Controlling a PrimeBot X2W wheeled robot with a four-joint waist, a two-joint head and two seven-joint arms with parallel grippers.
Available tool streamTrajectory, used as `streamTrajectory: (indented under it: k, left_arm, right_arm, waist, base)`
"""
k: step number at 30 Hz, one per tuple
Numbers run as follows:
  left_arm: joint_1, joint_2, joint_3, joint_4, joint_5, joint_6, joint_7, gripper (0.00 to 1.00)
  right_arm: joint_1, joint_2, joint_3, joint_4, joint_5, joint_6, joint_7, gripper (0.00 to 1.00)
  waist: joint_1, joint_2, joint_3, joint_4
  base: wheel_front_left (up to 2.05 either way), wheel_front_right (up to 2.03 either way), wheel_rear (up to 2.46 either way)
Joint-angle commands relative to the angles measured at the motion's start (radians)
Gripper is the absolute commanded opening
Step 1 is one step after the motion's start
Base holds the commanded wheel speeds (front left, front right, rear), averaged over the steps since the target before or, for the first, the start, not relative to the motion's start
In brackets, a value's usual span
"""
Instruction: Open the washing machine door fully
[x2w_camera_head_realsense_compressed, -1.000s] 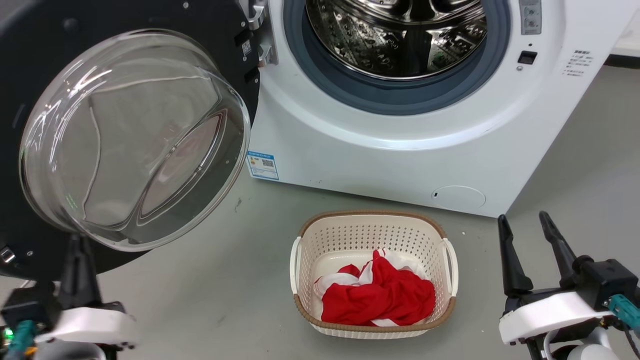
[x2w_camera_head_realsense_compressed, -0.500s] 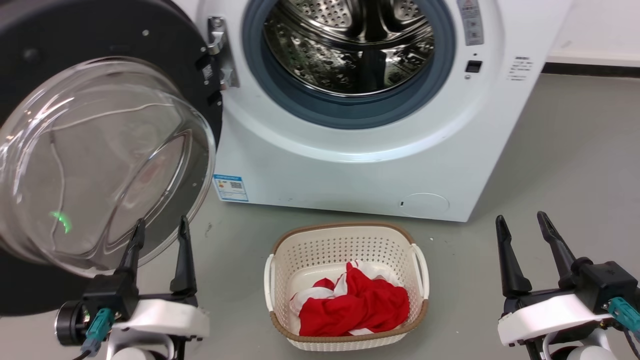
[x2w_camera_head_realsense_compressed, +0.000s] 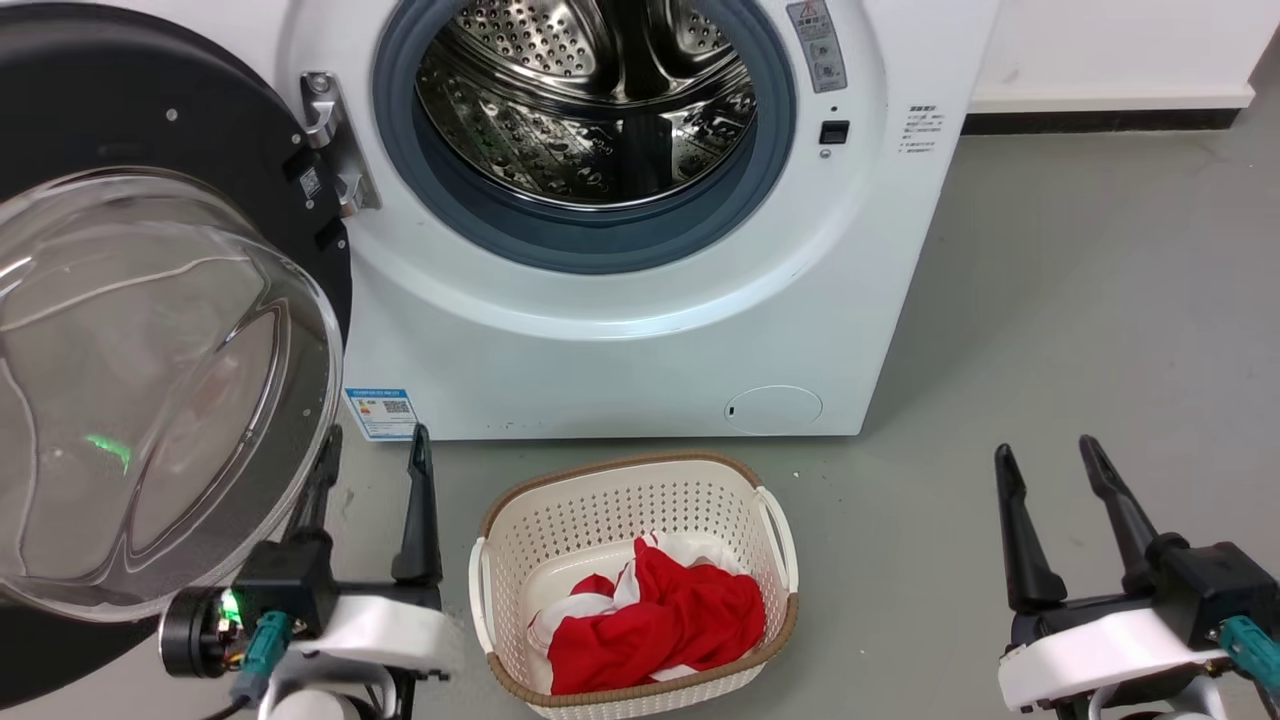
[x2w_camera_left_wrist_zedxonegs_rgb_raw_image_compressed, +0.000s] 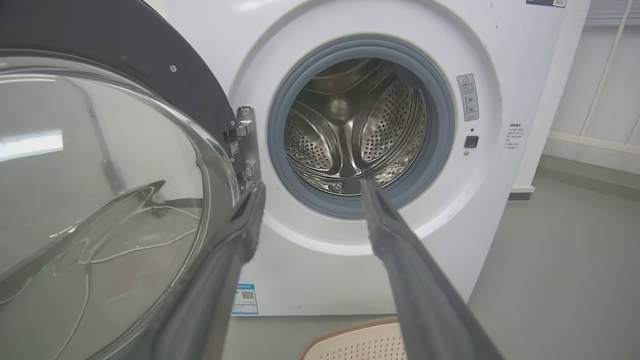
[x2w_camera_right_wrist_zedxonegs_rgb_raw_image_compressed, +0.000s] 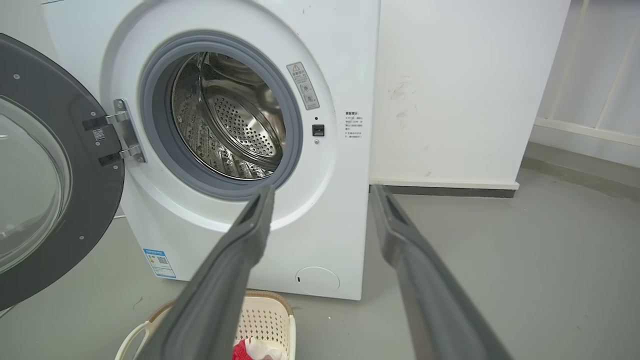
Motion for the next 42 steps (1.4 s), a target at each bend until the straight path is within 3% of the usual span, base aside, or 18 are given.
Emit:
streamTrajectory:
  k: [1,39,40,42]
  left_arm:
    - [0.012,-0.007,-0.001,0.006,0.005,-0.002,-0.007,1.00]
    - [0.038,-0.046,0.046,0.012,0.081,-0.046,-0.007,1.00]
    - [0.029,-0.047,0.044,0.014,0.076,-0.046,0.000,0.00]
    - [0.033,-0.049,0.043,0.030,0.070,-0.047,0.005,0.00]
  right_arm:
    - [0.016,0.002,0.004,0.003,0.004,-0.001,-0.004,1.00]
    - [0.016,0.002,0.012,0.013,0.011,-0.001,0.002,1.00]
    - [0.010,0.000,0.013,0.012,0.008,0.000,0.000,0.00]
    - [0.018,0.000,0.016,0.024,0.013,0.000,0.000,0.00]
  waist:
    - [0.0000,0.0000,-0.003,-0.001]
    - [0.0000,0.0000,-0.012,0.001]
    - [0.0000,0.0000,-0.012,0.001]
    - [0.0000,0.0000,-0.012,0.001]
  base:
    - [0.00,0.00,0.00]
    - [0.00,0.00,0.00]
    - [0.00,0.00,0.00]
    - [0.00,0.00,0.00]
